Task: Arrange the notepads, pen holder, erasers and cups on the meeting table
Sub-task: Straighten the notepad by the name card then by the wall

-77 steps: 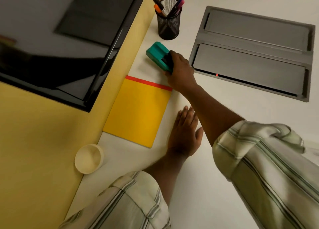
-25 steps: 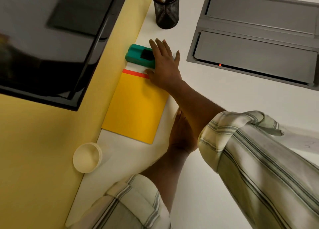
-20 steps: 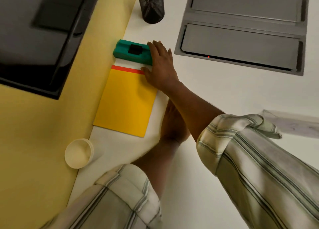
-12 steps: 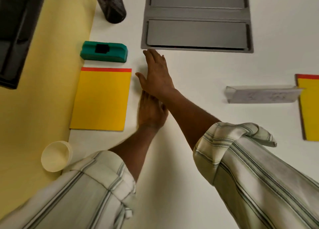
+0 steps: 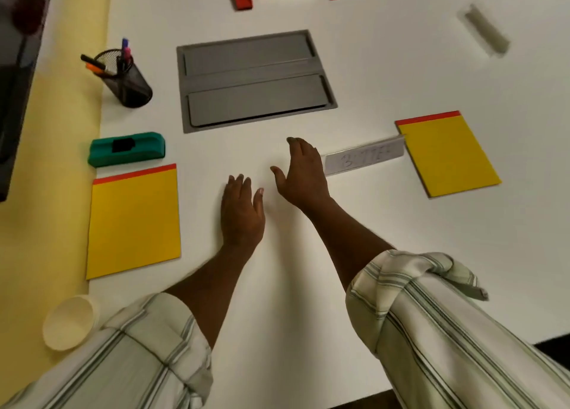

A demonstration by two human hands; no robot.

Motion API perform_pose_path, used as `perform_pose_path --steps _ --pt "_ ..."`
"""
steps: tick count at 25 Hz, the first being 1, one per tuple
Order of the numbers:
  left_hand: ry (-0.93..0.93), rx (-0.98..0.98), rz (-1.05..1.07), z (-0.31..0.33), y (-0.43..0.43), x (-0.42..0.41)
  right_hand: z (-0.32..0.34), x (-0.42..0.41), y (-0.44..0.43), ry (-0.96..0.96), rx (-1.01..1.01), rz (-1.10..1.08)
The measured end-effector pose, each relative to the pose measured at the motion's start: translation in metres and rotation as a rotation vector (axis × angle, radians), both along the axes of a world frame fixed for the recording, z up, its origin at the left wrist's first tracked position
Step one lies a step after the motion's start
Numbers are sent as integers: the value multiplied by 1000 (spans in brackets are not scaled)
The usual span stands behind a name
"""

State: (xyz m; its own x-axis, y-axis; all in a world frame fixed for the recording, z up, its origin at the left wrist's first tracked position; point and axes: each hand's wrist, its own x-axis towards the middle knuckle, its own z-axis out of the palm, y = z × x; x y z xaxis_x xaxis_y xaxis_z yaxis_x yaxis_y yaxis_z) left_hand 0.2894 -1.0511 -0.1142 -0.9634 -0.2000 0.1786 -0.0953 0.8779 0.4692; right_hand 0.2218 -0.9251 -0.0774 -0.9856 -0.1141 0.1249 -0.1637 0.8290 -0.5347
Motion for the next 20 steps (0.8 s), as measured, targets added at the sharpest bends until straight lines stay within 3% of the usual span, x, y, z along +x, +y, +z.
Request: perform_pose_path --steps 3,7,13,17,20 --pt "86 117 -71 21 52 3 14 9 43 76 -41 -150" --pt "-27 271 -183 36 127 0 23 12 111 56 -126 -395" --pt "-357 629 -94 50 212 -30 9 2 225 -48 27 -655" --pt "-664 675 -148 49 248 -63 -1 -19 275 -93 26 -735" --pt "-794 732 -153 45 274 -85 -11 -29 309 -105 39 -758"
